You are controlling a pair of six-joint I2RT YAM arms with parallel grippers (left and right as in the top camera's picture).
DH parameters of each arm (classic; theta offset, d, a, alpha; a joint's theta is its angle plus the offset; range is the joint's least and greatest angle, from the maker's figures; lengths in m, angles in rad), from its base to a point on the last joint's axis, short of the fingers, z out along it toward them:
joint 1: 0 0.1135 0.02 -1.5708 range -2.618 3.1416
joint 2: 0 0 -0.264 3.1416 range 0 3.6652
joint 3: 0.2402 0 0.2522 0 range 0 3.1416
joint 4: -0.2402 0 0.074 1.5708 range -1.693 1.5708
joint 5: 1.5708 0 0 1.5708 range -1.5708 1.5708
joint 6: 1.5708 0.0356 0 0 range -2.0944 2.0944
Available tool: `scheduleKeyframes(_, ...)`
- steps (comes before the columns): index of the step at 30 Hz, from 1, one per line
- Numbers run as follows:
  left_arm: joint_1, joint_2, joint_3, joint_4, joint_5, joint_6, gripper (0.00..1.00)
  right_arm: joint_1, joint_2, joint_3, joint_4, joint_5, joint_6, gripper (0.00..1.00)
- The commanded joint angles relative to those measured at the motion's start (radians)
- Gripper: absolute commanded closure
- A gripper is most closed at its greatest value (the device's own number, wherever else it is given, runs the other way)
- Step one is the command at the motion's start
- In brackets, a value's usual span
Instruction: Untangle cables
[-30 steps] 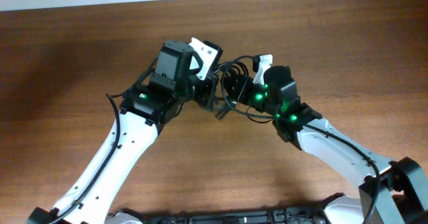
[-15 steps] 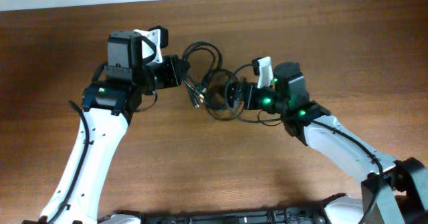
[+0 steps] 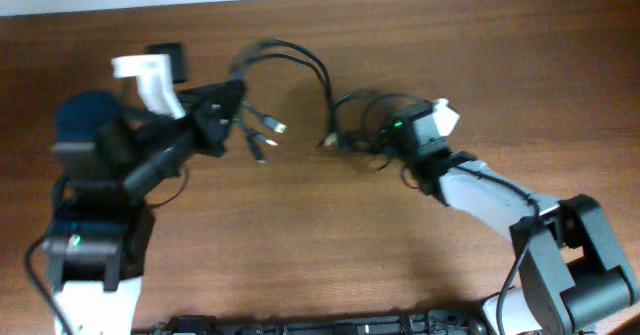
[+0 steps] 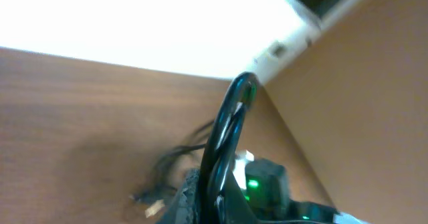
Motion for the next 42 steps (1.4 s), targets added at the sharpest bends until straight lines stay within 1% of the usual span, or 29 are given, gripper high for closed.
scheduleKeyframes(1,0.148,-0.074,0.021,-0.019,0.015,0.010,1.00,-0.166,0.004,-0.002,-0.111,-0.009,-0.041,0.01)
scheduleKeyframes(3,0.193,-0.064,0.021,-0.048,0.014,0.010,1.00,-0.282,0.004,-0.001,-0.115,-0.103,-0.185,0.01)
scheduleKeyframes(4,0.204,-0.050,0.021,-0.053,0.013,0.010,1.00,-0.314,0.002,-0.001,-0.126,-0.101,-0.185,0.01)
scheduleKeyframes(6,0.208,0.027,0.020,-0.090,-0.100,0.010,1.00,-0.449,-0.066,0.002,-0.186,-0.105,-0.192,0.01)
scheduleKeyframes(7,0.208,0.082,0.020,-0.114,-0.169,0.010,1.00,-0.507,-0.123,0.004,-0.203,-0.105,-0.238,0.02)
scheduleKeyframes(10,0.216,0.237,0.020,-0.113,-0.223,0.000,1.00,-0.651,-0.258,0.004,-0.266,-0.113,-0.282,0.01)
scheduleKeyframes(12,0.223,0.301,0.020,-0.113,-0.211,-0.028,1.00,-0.714,-0.301,0.004,-0.270,-0.290,-0.328,0.01)
scheduleKeyframes(13,0.220,0.324,0.021,-0.114,-0.184,-0.008,1.00,-0.719,-0.305,0.004,-0.252,-0.442,-0.367,0.02)
scheduleKeyframes(14,0.212,0.346,0.020,-0.112,-0.092,0.088,1.00,-0.719,-0.305,0.004,-0.247,-0.573,-0.368,0.01)
scheduleKeyframes(15,0.192,0.371,0.020,-0.116,0.021,0.273,1.00,-0.719,-0.305,0.004,-0.245,-0.667,-0.367,0.02)
scheduleKeyframes(17,0.178,0.390,0.020,-0.128,0.014,0.340,1.00,-0.703,-0.305,0.004,-0.245,-0.773,-0.369,0.01)
scheduleKeyframes(18,0.178,0.405,0.020,-0.128,-0.013,0.339,0.96,-0.676,-0.305,0.004,-0.250,-0.810,-0.394,0.01)
scheduleKeyframes(19,0.178,0.420,0.020,-0.128,-0.012,0.333,0.62,-0.621,-0.305,0.004,-0.264,-0.823,-0.442,0.01)
scheduleKeyframes(20,0.175,0.443,0.019,-0.131,-0.013,0.319,0.01,-0.563,-0.304,0.004,-0.275,-0.822,-0.478,0.01)
scheduleKeyframes(23,0.145,0.530,0.019,-0.140,-0.012,0.316,0.01,-0.353,-0.304,0.004,-0.278,-0.739,-0.483,0.01)
scheduleKeyframes(24,0.135,0.561,0.019,-0.164,-0.012,0.294,0.01,-0.275,-0.304,0.004,-0.277,-0.739,-0.484,0.02)
scheduleKeyframes(26,0.125,0.601,0.019,-0.172,-0.012,0.272,0.01,-0.155,-0.304,0.004,-0.273,-0.730,-0.533,0.01)
scheduleKeyframes(27,0.125,0.611,0.019,-0.173,-0.012,0.272,0.01,-0.096,-0.303,0.004,-0.266,-0.725,-0.581,0.01)
scheduleKeyframes(29,0.109,0.626,0.019,-0.173,-0.012,0.272,0.01,0.029,-0.294,0.004,-0.223,-0.725,-0.742,0.01)
scheduleKeyframes(30,0.101,0.626,0.019,-0.173,-0.012,0.272,0.01,0.092,-0.282,0.004,-0.211,-0.721,-0.836,0.05)
scheduleKeyframes(31,0.097,0.626,0.019,-0.173,-0.012,0.272,0.01,0.161,-0.262,0.004,-0.211,-0.647,-0.865,0.14)
scheduleKeyframes(32,0.094,0.626,0.019,-0.173,-0.012,0.272,0.01,0.210,-0.252,0.005,-0.210,-0.566,-0.866,0.25)
scheduleKeyframes(33,0.094,0.626,0.019,-0.172,-0.012,0.272,0.01,0.242,-0.251,0.018,-0.223,-0.497,-0.864,0.28)
scheduleKeyframes(34,0.094,0.626,0.019,-0.172,-0.013,0.272,0.01,0.244,-0.243,0.064,-0.280,-0.478,-0.860,0.34)
scheduleKeyframes(36,0.093,0.626,0.019,-0.172,-0.013,0.272,0.01,0.244,-0.193,0.182,-0.425,-0.467,-0.858,0.38)
scheduleKeyframes(37,0.094,0.626,0.019,-0.172,-0.013,0.272,0.01,0.244,-0.131,0.269,-0.526,-0.438,-0.865,0.38)
scheduleKeyframes(38,0.094,0.626,0.019,-0.172,-0.013,0.272,0.01,0.244,-0.106,0.281,-0.537,-0.457,-0.867,0.39)
scheduleKeyframes(39,0.094,0.626,0.019,-0.172,-0.013,0.272,0.01,0.248,-0.077,0.281,-0.541,-0.471,-0.926,0.45)
scheduleKeyframes(42,0.094,0.626,0.019,-0.172,-0.013,0.272,0.01,0.328,0.011,0.281,-0.559,-0.462,-0.996,0.50)
